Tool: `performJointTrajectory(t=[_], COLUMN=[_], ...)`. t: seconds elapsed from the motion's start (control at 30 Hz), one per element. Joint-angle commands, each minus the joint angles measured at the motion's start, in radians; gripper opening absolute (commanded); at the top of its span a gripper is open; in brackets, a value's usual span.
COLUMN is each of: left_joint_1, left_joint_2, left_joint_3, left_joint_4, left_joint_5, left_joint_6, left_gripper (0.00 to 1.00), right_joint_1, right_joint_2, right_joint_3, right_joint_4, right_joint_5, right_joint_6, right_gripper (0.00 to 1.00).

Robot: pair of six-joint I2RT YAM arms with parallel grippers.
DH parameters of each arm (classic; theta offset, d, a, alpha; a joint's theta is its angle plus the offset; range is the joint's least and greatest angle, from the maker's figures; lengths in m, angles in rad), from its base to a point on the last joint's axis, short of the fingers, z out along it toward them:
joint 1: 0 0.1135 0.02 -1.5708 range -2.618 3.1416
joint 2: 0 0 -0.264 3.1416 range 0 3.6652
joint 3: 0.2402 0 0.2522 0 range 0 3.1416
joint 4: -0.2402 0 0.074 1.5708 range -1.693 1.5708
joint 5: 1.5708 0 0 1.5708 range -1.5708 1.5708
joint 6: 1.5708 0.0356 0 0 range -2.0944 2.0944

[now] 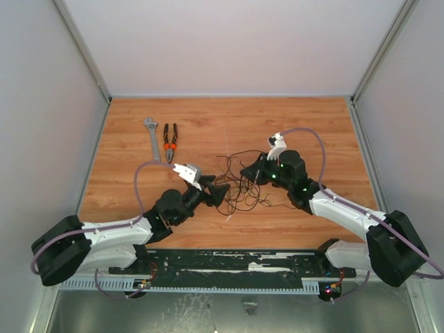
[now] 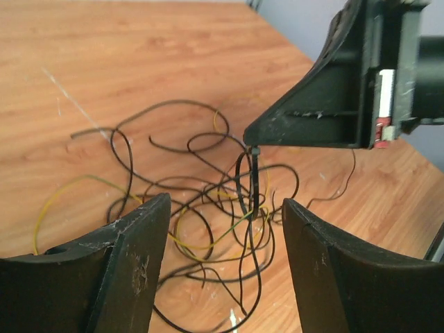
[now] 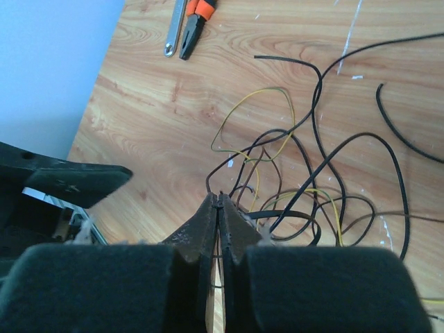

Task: Zip-tie the wires
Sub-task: Tie the cable at the center of the board.

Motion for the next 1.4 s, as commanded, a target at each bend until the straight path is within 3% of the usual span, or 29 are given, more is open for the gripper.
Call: performJointTrajectory(t=[0.0, 0.3, 1.03, 1.23, 1.37], left_joint_1=[-0.043, -0.067, -0.09, -0.09, -0.09], left_joint_2=[0.087, 0.231, 0.366, 0.408, 0.416], left_joint_3=[0.064, 0.132, 0.214, 0.241, 0.244], left_joint_4=[0.014, 0.048, 0.078, 0.092, 0.094], left_joint_5=[-0.113, -0.107, -0.107, -0.096, -0.108], left_joint_6=[-0.104, -0.194, -0.2, -0.2, -0.2], left_gripper=[0.7, 0.63, 0.58, 0.48, 0.47], right_joint_1=[0.014, 0.018, 0.017, 0.017, 0.017], right_joint_2=[-0.032, -0.05, -0.06, -0.066, -0.069], right_joint_3=[-0.035, -0.058, -0.063, -0.064, -0.065], right_joint_4=[0.011, 0.024, 0.034, 0.033, 0.033], right_joint_5=[0.063, 0.087, 0.102, 0.106, 0.108], right_joint_6=[0.073, 0.102, 0.109, 0.109, 0.109], right_gripper=[0.0, 0.0, 0.0, 0.0, 0.0])
